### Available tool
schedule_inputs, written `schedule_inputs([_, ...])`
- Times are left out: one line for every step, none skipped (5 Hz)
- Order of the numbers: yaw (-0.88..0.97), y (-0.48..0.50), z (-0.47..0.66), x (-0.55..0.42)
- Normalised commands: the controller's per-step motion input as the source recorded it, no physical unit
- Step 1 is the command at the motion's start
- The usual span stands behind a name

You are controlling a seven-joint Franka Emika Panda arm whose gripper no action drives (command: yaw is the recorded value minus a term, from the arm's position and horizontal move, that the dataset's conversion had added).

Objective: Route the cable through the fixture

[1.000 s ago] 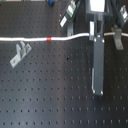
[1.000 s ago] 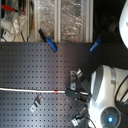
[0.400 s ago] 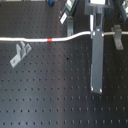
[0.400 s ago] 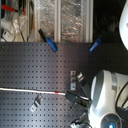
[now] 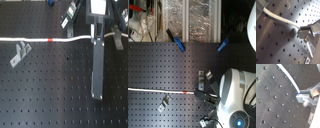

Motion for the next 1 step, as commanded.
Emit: schedule_inputs([0.22,0.44,-0.08,0.563])
